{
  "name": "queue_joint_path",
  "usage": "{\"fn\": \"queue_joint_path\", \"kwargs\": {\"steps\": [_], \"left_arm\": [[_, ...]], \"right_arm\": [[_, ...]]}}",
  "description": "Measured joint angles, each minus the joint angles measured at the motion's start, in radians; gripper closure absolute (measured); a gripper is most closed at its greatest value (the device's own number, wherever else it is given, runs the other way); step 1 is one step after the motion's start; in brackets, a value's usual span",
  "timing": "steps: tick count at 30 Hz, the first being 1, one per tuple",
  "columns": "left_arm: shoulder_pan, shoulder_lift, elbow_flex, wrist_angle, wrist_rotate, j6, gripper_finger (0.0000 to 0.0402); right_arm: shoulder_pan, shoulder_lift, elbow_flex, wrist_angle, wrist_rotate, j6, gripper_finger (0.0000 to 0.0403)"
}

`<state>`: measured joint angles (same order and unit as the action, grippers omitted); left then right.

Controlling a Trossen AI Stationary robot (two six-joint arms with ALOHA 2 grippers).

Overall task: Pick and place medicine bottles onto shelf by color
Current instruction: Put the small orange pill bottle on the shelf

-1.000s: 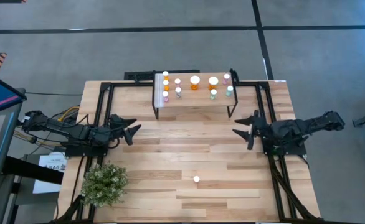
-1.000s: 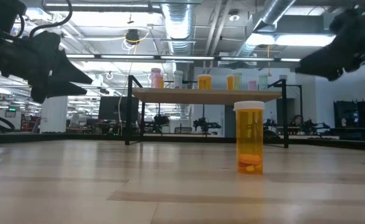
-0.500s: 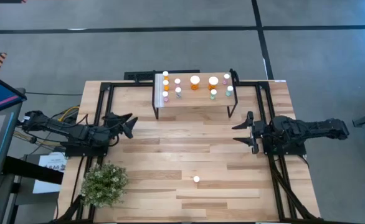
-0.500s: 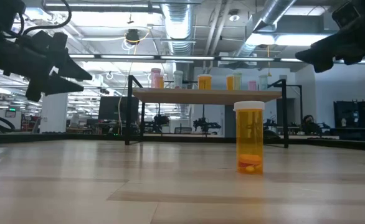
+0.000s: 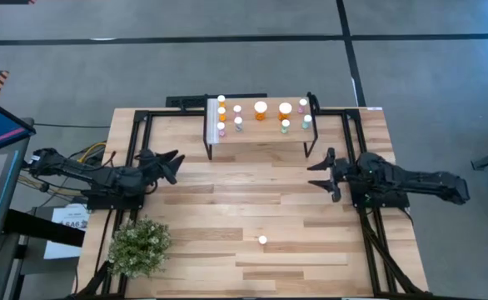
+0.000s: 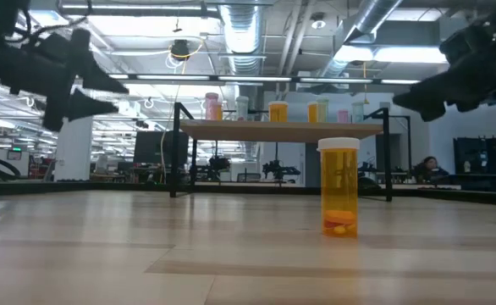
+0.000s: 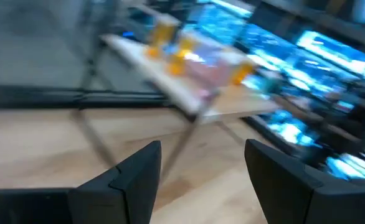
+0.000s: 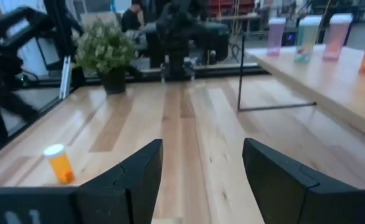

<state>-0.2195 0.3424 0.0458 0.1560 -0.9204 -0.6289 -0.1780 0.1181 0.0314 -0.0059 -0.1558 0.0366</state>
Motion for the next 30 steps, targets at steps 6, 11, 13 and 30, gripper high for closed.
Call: {"fn": "queue_joint_path", "kwargs": {"steps": [6, 11, 13, 30], "left_arm": [[-0.001, 0.016, 0.041, 0.179, 0.167, 0.225, 0.0182], [0.0, 0.148, 0.148, 0.146, 0.177, 0.289, 0.0182], [0.0, 0.238, 0.202, 0.143, 0.189, 0.31, 0.0182], [-0.02, 1.125, 0.81, -0.014, 0.698, 0.443, 0.0182]], "right_arm": [[-0.019, 0.001, -0.01, 0.05, 0.0, -0.028, 0.0158], [-0.022, 0.007, -0.008, 0.026, 0.005, -0.036, 0.0158], [-0.021, 0.007, -0.008, 0.022, 0.006, -0.036, 0.0158], [-0.021, 0.007, -0.008, 0.016, 0.007, -0.037, 0.0158]]}}
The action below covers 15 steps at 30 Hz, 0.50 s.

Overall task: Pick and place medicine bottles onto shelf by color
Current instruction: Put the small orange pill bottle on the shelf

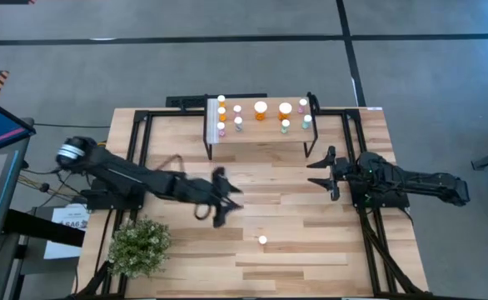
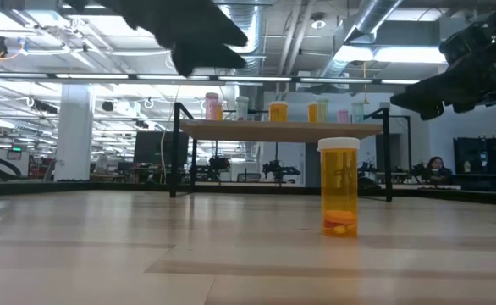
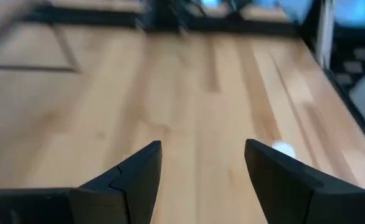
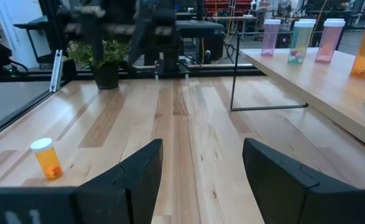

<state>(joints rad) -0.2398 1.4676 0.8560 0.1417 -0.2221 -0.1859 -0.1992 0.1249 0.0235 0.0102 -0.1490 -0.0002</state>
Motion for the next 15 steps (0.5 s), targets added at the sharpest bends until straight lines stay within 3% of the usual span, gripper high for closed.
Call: {"fn": "queue_joint_path", "kwargs": {"steps": [8, 15], "left_arm": [[-0.04, 0.308, 0.148, -0.02, 0.133, -0.01, 0.0182], [-0.071, 0.459, 0.222, 0.005, 0.156, -0.04, 0.0176]], "right_arm": [[0.0, 0.0, 0.0, -0.001, 0.0, 0.0, 0.0158], [0.0, 0.0, 0.0, -0.001, 0.0, 0.0, 0.0158]]}}
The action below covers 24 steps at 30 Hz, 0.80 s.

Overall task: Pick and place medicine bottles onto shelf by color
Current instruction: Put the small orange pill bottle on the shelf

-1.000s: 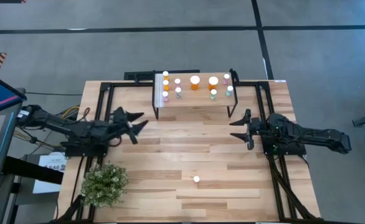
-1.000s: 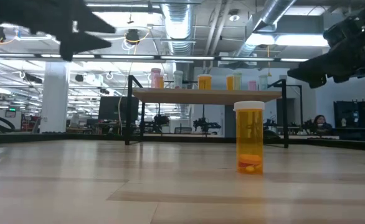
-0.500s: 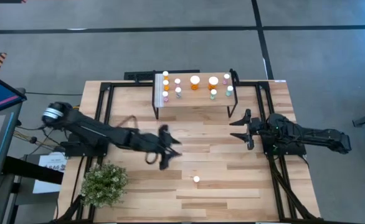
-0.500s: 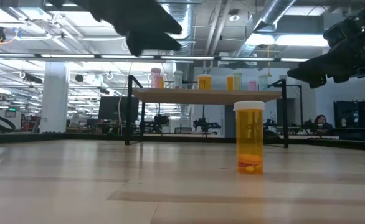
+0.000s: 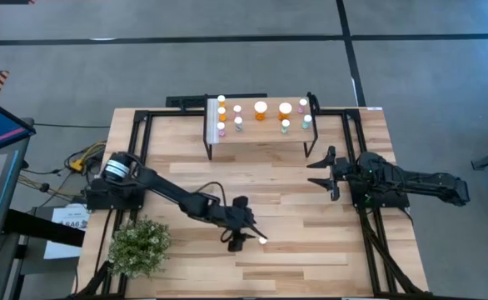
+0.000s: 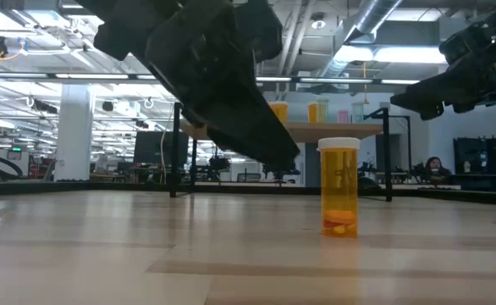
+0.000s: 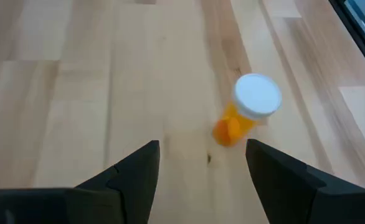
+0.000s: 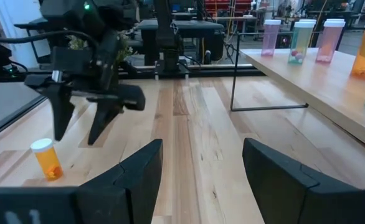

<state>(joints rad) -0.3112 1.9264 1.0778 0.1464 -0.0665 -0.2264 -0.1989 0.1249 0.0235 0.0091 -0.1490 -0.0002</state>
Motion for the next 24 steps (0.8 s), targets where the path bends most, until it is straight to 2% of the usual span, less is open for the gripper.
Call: {"fn": "queue_joint_path", "kwargs": {"steps": [6, 14, 24], "left_arm": [[-0.016, 0.054, 0.043, 0.011, 0.003, -0.001, 0.0151], [-0.035, 0.058, 0.044, 0.069, 0.001, -0.004, 0.0118], [-0.036, 0.14, 0.048, 0.186, 0.009, -0.024, 0.0113]], "right_arm": [[0.0, 0.0, 0.0, 0.0, 0.0, 0.0, 0.0158], [0.0, 0.0, 0.0, 0.0, 0.0, 0.0, 0.0158], [0.0, 0.0, -0.001, 0.004, 0.0, 0.0, 0.0158]]}}
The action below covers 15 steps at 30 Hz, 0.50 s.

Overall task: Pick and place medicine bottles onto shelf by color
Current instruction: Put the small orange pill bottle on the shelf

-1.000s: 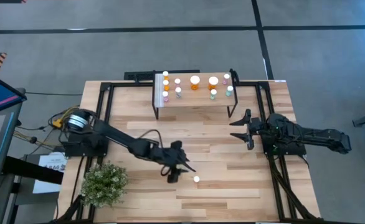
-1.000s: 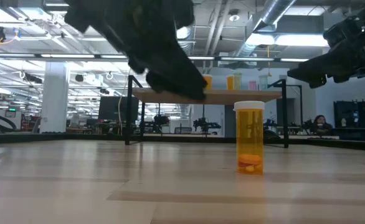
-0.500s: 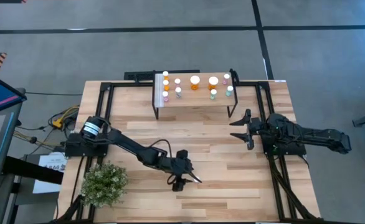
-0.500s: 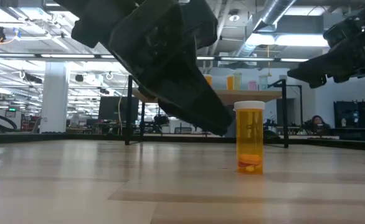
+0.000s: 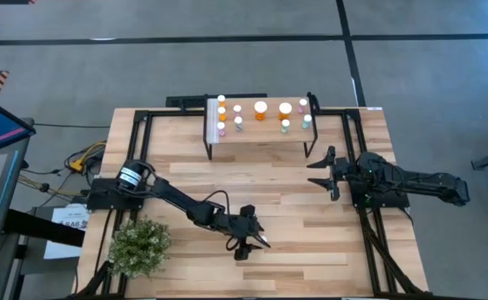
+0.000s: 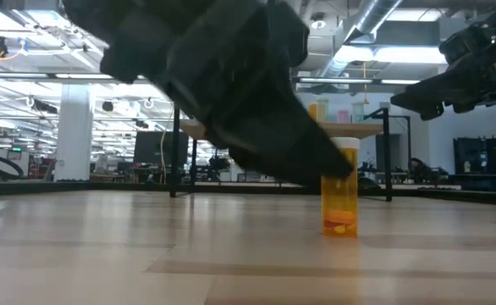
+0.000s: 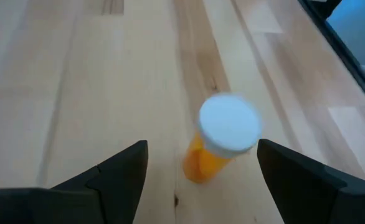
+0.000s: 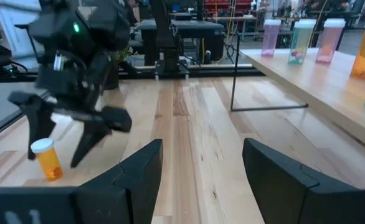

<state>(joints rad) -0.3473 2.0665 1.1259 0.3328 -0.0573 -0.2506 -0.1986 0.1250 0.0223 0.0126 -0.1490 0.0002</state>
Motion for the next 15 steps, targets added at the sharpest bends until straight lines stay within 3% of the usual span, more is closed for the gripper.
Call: {"fn": "queue_joint_path", "kwargs": {"steps": [11, 15], "left_arm": [[0.0, 0.033, 0.002, 0.037, -0.01, -0.017, 0.0115], [0.0, 0.033, 0.002, 0.04, -0.033, -0.016, 0.0142]], "right_arm": [[0.0, -0.001, 0.0, 0.001, 0.0, 0.0, 0.0158], [0.0, -0.001, 0.0, 0.001, 0.0, 0.0, 0.0158]]}}
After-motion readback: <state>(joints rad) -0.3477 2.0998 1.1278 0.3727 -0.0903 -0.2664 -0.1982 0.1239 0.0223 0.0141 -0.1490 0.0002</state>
